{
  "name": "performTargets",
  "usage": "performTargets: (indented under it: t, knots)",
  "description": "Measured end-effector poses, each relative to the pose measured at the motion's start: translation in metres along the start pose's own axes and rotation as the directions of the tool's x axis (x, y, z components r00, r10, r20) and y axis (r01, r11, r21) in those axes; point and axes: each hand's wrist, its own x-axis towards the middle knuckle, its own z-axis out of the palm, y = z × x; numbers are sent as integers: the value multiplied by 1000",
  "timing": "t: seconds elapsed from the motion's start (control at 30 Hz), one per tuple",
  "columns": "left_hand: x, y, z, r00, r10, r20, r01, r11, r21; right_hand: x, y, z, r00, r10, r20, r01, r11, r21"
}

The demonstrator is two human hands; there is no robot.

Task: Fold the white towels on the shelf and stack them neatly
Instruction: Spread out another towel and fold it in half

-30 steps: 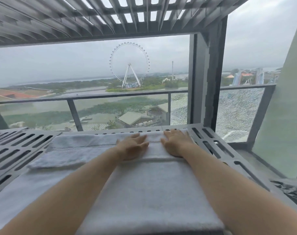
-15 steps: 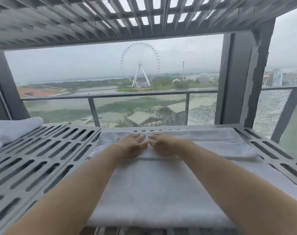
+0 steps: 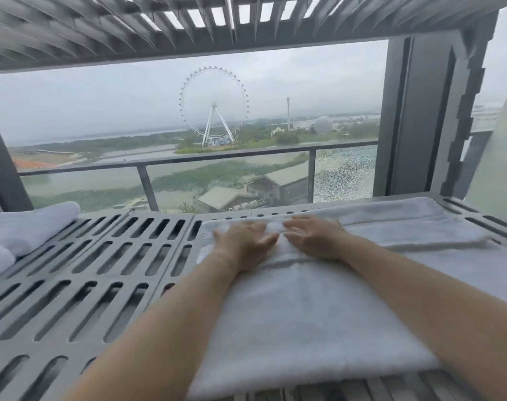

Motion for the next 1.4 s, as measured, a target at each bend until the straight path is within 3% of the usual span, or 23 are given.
performTargets:
  t: [0.07, 0.13, 0.2, 0.33, 0.47, 0.6, 1.1, 1.3, 1.37, 1.4]
  knots:
    - [-11, 2, -3, 960, 252, -122, -265, 959, -104, -15, -1, -4, 981, -100, -168, 124, 982, 142]
    - [-25, -1, -5, 896, 411, -171, -432, 895, -114, -35, -1, -8, 953, -207, -223, 243, 959, 147]
    - [-38, -7, -9, 872, 453, -186, -478, 870, -122, -56, 5, -14, 945, -273, -182, 293, 952, 92]
    - [-46, -10, -19, 831, 529, -171, -542, 840, -35, -86, 23, -28, 953, -270, -139, 273, 962, 1]
    - [-44, 9, -22, 839, 541, -60, -517, 827, 221, -90, 28, -34, 935, -270, -232, 263, 963, -59]
    - [-46, 20, -18, 856, 511, -84, -461, 825, 327, -88, 28, -31, 921, -281, -270, 266, 960, -91]
    - [-64, 23, -15, 852, 488, -189, -432, 860, 271, -86, 29, -31, 842, -400, -361, 355, 916, -187]
    - [-64, 22, -16, 809, 565, -164, -522, 818, 240, -91, 37, -32, 905, -315, -286, 313, 948, -53]
    - [-63, 20, -16, 843, 519, -141, -478, 844, 245, -91, 44, -34, 944, -208, -254, 231, 971, 61]
    - [-63, 19, -15, 897, 436, -80, -409, 884, 227, -92, 49, -35, 973, -125, -194, 151, 981, 122]
